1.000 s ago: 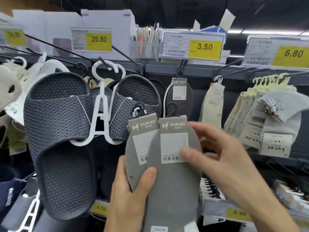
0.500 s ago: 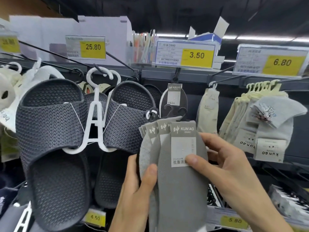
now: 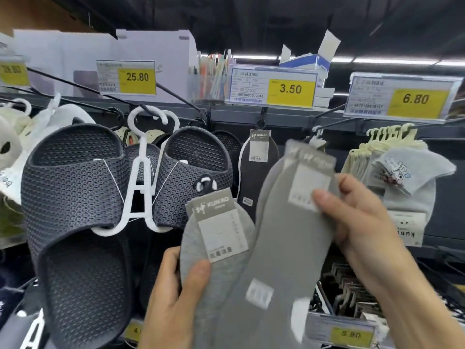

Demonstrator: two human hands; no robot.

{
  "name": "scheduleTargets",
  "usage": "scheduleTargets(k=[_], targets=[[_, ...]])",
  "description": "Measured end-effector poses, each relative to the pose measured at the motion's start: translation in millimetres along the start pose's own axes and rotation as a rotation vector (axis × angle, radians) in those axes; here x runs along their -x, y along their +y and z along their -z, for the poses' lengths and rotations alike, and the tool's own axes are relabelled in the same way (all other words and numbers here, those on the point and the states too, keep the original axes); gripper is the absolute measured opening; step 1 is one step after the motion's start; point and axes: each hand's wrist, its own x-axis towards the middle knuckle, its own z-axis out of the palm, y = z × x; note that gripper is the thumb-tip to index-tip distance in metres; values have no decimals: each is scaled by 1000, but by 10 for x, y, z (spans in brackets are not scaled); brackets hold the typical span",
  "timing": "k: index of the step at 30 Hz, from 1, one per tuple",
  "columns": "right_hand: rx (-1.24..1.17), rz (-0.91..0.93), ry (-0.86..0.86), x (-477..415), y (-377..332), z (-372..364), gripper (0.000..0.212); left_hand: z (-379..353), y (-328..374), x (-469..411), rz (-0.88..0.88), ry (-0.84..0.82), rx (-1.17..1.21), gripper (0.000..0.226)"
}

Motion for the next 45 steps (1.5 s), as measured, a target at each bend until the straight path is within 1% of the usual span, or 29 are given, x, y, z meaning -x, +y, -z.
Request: scheduleTargets(k=[2, 3, 6, 8, 9, 12, 15, 17, 20, 23, 26, 27, 28, 29, 30, 31, 32, 34, 35, 36, 38, 41, 42, 43, 45], targets=[[42, 10, 133, -267, 16, 136, 8, 60, -22, 12, 30, 14, 13, 35], [100, 10, 157, -405, 31, 186, 8, 81, -29, 18, 37, 9, -1, 36], [336, 45, 188, -792, 129, 245, 12, 102, -29, 43, 36, 11, -40, 36], [498, 65, 196, -1008, 223, 215, 8, 103, -22, 63, 34, 18, -51, 35], [541, 70, 196, -1104, 267, 182, 9, 104, -18, 73, 34, 18, -56, 35], [560, 128, 156, -1301, 401, 55, 13, 117, -4, 96, 36, 14, -64, 36], [652, 184, 72, -1398, 530, -32, 39, 129, 6, 110, 41, 11, -82, 38], [726, 174, 47, -1460, 594, -59, 50, 140, -1, 114, 35, 11, -104, 40], [858, 120, 27, -1556, 647, -48, 56, 142, -1, 122, 35, 15, -110, 40], [910, 79, 5, -1550, 603, -23, 59, 125, 1, 138, 42, -8, -100, 40], [1006, 34, 0, -1450, 471, -78, 70, 109, -2, 142, 46, -27, -83, 41], [1013, 46, 52, -1363, 406, -118, 73, 99, -7, 137, 41, -32, -81, 40], [977, 80, 127, -1233, 329, -161, 71, 88, -11, 132, 35, -34, -81, 40], [900, 133, 184, -1049, 245, -208, 64, 72, -16, 127, 27, -34, -85, 39], [808, 191, 189, -817, 166, -253, 51, 51, -17, 121, 20, -30, -88, 39], [745, 213, 133, -551, 102, -305, 40, 27, -22, 107, 10, -23, -86, 38], [705, 187, 39, -277, 53, -370, 37, 6, -29, 91, -2, -14, -84, 38], [654, 92, -113, 158, 31, -496, 49, -36, -43, 79, -21, 3, -97, 39], [646, 71, -145, 278, 66, -532, 54, -51, -50, 84, -22, 0, -108, 40], [636, 58, -149, 342, 113, -547, 56, -66, -58, 75, -15, -18, -115, 41], [552, 10, -119, 361, 202, -514, 53, -108, -47, 45, 5, -67, -126, 41], [401, -58, -87, 333, 231, -401, 47, -169, -30, -60, 47, 2, -74, 28], [363, -68, -95, 330, 225, -373, 47, -180, -14, -73, 62, 1, -74, 26], [335, -70, -111, 331, 216, -354, 46, -184, 3, -61, 61, -30, -95, 27], [326, -70, -141, 332, 204, -320, 44, -167, 18, 17, 22, -95, -134, 38]])
